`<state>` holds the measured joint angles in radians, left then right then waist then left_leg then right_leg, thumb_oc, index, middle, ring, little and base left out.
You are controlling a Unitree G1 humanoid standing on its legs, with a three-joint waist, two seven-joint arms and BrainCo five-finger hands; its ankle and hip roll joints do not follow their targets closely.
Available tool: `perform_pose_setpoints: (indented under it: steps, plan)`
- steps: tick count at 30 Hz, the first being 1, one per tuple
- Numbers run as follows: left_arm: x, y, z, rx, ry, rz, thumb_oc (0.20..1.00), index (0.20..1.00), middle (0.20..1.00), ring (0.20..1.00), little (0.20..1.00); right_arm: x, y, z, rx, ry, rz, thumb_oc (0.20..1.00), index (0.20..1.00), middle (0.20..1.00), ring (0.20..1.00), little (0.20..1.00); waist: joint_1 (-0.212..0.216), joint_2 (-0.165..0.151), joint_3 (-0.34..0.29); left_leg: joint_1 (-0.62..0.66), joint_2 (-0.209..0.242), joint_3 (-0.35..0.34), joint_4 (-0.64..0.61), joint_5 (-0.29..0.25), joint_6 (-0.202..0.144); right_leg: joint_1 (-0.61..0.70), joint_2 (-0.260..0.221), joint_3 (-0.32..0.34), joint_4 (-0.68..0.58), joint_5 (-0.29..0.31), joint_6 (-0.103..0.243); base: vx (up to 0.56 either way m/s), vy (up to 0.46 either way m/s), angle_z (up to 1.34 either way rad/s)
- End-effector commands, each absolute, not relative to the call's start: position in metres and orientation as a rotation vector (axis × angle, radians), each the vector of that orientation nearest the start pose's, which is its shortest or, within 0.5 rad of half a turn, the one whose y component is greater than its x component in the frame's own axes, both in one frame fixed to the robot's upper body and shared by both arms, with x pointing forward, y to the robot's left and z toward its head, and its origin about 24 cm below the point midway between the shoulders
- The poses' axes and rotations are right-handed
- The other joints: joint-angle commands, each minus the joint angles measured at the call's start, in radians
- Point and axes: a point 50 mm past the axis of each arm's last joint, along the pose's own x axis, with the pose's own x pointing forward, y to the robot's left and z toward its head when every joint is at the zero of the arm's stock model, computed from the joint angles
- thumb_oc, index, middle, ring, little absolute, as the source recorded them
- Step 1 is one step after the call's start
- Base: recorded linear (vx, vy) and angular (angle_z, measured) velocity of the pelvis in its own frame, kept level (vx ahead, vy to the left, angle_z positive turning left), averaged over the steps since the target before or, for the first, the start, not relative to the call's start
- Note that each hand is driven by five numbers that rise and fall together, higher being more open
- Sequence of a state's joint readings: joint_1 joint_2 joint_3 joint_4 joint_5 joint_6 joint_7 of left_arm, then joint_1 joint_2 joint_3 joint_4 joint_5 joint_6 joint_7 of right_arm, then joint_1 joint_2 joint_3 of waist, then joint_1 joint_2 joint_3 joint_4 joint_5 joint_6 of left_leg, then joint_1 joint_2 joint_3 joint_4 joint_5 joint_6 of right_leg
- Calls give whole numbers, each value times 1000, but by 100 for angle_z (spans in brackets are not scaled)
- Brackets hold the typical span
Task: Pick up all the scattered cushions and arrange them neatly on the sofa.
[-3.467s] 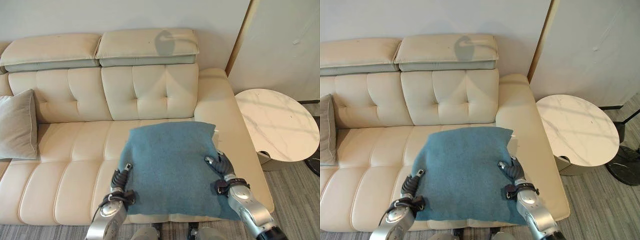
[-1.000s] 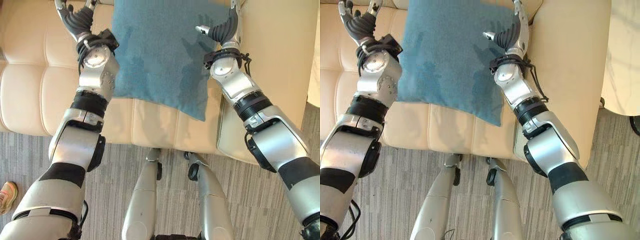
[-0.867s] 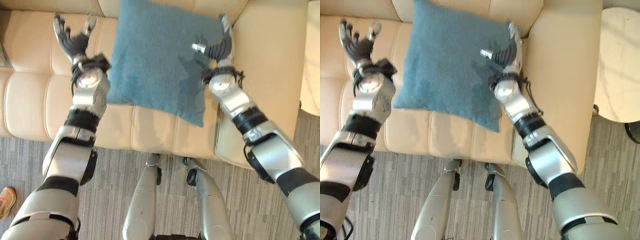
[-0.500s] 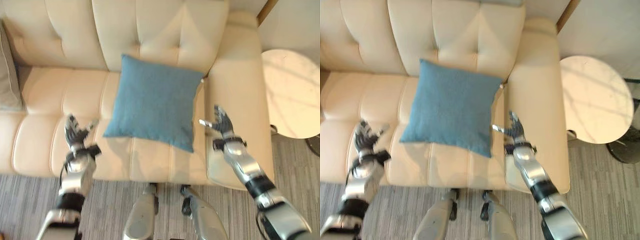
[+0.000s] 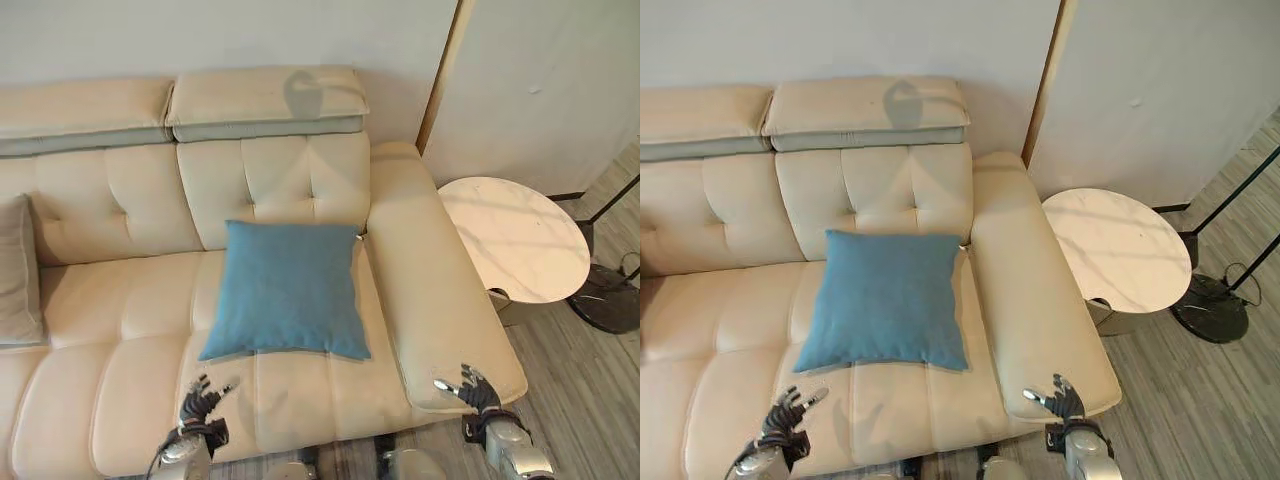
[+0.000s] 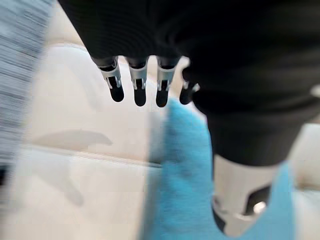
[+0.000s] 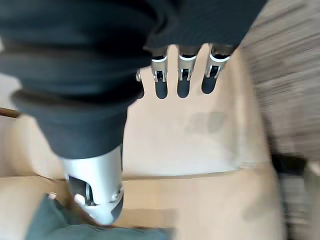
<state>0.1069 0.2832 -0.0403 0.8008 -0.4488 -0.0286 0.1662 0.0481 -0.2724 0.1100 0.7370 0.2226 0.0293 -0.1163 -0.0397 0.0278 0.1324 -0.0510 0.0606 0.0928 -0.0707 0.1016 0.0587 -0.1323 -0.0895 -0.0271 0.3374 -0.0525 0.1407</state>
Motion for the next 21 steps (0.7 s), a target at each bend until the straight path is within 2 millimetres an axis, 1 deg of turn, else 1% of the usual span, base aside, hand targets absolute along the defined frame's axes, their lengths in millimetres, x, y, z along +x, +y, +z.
perform_pose_setpoints:
  steps: [1, 2, 3, 4, 5, 6, 7, 8, 9, 10, 11, 12, 13, 14, 15, 16, 17, 18, 19, 20, 21]
  plan:
    - [135, 262, -121, 2, 846, 416, 1000, 1000, 1000, 1000, 1000, 184, -233, -98, -154, 699, -179, 1000, 1000, 1000, 1000, 1000, -10, -43, -2, -8, -67, -28, -17, -58, -41, 113, 14, 57, -13, 109, -3, -138, -220, 35]
    - [130, 261, -123, -2, 866, 415, 1000, 1000, 1000, 1000, 1000, 181, -233, -99, -151, 707, -178, 1000, 1000, 1000, 1000, 1000, -10, -47, -5, -9, -69, -31, -17, -55, -43, 142, 16, 65, -38, 105, 1, -182, -255, 9]
    - [129, 261, -125, -18, 876, 426, 1000, 1000, 1000, 1000, 1000, 185, -234, -96, -160, 692, -167, 1000, 1000, 1000, 1000, 1000, -4, -47, -3, -17, -62, -33, -17, -46, -50, 148, 21, 66, -69, 68, -12, -210, -266, 8]
    - [126, 262, -127, -13, 887, 440, 1000, 1000, 1000, 1000, 1000, 183, -233, -98, -142, 700, -162, 1000, 1000, 1000, 1000, 1000, -2, -47, -3, -26, -57, -37, -17, -35, -57, 161, 28, 66, -99, 26, -23, -269, -344, 3]
    - [125, 260, -129, -26, 896, 450, 1000, 1000, 1000, 1000, 1000, 185, -229, -97, -133, 693, -145, 1000, 1000, 1000, 1000, 1000, 6, -49, 3, -37, -39, -38, -17, -19, -70, 190, 38, 48, -152, -35, -45, -252, -339, -2]
    - [124, 260, -128, -29, 895, 453, 1000, 1000, 1000, 1000, 1000, 185, -229, -97, -140, 693, -141, 1000, 1000, 1000, 1000, 1000, 10, -48, 0, -48, -27, -34, -17, -10, -76, 195, 44, 34, -179, -72, -56, -296, -407, -1]
    - [124, 257, -130, -34, 904, 453, 1000, 1000, 1000, 1000, 1000, 187, -227, -96, -155, 685, -126, 1000, 1000, 1000, 1000, 1000, 17, -49, 6, -61, -14, -34, -17, 12, -93, 211, 57, 18, -207, -105, -72, -315, -417, 5]
    - [125, 258, -130, -35, 899, 457, 1000, 1000, 1000, 1000, 1000, 187, -226, -96, -153, 683, -118, 1000, 1000, 1000, 1000, 1000, 19, -49, 17, -71, 3, -42, -17, 43, -115, 224, 76, 7, -235, -118, -89, -341, -428, 5]
    - [127, 256, -129, -40, 894, 450, 1000, 1000, 1000, 1000, 1000, 187, -225, -95, -155, 679, -115, 1000, 1000, 1000, 1000, 1000, 19, -49, 28, -79, 10, -46, -16, 62, -126, 225, 84, -4, -246, -121, -98, -380, -426, -2]
    - [129, 252, -129, -49, 889, 451, 1000, 1000, 1000, 1000, 1000, 189, -223, -94, -151, 668, -109, 1000, 1000, 1000, 1000, 1000, 20, -42, 46, -91, 22, -61, -17, 97, -147, 226, 102, -14, -249, -126, -112, -350, -336, 9]
    - [131, 251, -128, -49, 880, 444, 1000, 1000, 1000, 1000, 1000, 189, -224, -93, -150, 669, -112, 1000, 1000, 1000, 1000, 1000, 16, -41, 56, -102, 24, -66, -17, 103, -147, 219, 106, -30, -245, -128, -117, -422, -373, 28]
    - [132, 246, -129, -51, 885, 429, 1000, 1000, 1000, 1000, 1000, 188, -224, -94, -143, 668, -117, 1000, 1000, 1000, 1000, 1000, 9, -38, 69, -120, 24, -57, -17, 105, -150, 210, 110, -54, -242, -125, -123, -376, -269, 51]
    - [135, 246, -128, -46, 878, 421, 1000, 1000, 1000, 1000, 1000, 189, -224, -93, -143, 666, -120, 1000, 1000, 1000, 1000, 1000, 6, -38, 80, -130, 18, -36, -17, 96, -143, 199, 108, -69, -232, -121, -123, -414, -259, 68]
    - [137, 244, -128, -30, 880, 403, 1000, 1000, 1000, 1000, 1000, 190, -224, -93, -135, 666, -127, 1000, 1000, 1000, 1000, 1000, -3, -43, 89, -128, 7, 27, -11, 77, -130, 188, 101, -88, -229, -107, -121, -336, -172, 78]
    - [136, 244, -128, -25, 877, 395, 1000, 1000, 1000, 1000, 1000, 188, -222, -95, -125, 677, -121, 1000, 1000, 1000, 1000, 1000, -1, -46, 88, -128, -7, 34, 28, 58, -121, 182, 96, -94, -231, -95, -119, -333, -183, 72]
    - [134, 244, -128, -10, 878, 378, 1000, 1000, 1000, 1000, 1000, 186, -221, -96, -125, 684, -106, 1000, 1000, 1000, 1000, 1000, 4, -50, 91, -123, -36, 27, 97, 19, -108, 180, 91, -97, -249, -74, -113, -234, -116, 46]
    - [131, 245, -128, 1, 885, 372, 1000, 1000, 1000, 1000, 1000, 184, -221, -97, -131, 693, -95, 1000, 1000, 1000, 1000, 1000, 3, -48, 82, -119, -50, 25, 115, -2, -102, 174, 91, -95, -258, -64, -110, -202, -93, 26]
    - [127, 245, -129, 5, 890, 368, 1000, 1000, 1000, 1000, 1000, 181, -220, -99, -139, 711, -80, 1000, 1000, 1000, 1000, 1000, 10, -53, 80, -109, -70, 25, 170, -50, -91, 171, 86, -86, -272, -53, -105, -95, -26, 8]
    - [127, 245, -129, 5, 890, 368, 1000, 1000, 1000, 1000, 1000, 181, -220, -99, -139, 711, -80, 1000, 1000, 1000, 1000, 1000, 10, -52, 78, -112, -69, 25, 172, -51, -91, 169, 86, -86, -272, -53, -105, -136, -58, -14]
    - [119, 244, -133, -5, 919, 371, 1000, 1000, 1000, 1000, 1000, 179, -221, -103, -172, 737, -59, 1000, 1000, 1000, 1000, 1000, 18, -60, 70, -87, -83, 34, 241, -125, -72, 168, 80, -77, -300, -40, -97, -110, -48, -15]
    - [115, 244, -134, -10, 929, 377, 1000, 1000, 1000, 1000, 1000, 177, -222, -105, -192, 750, -53, 1000, 1000, 1000, 1000, 1000, 23, -59, 65, -73, -87, 28, 257, -144, -67, 167, 81, -68, -309, -34, -96, -140, -57, -17]
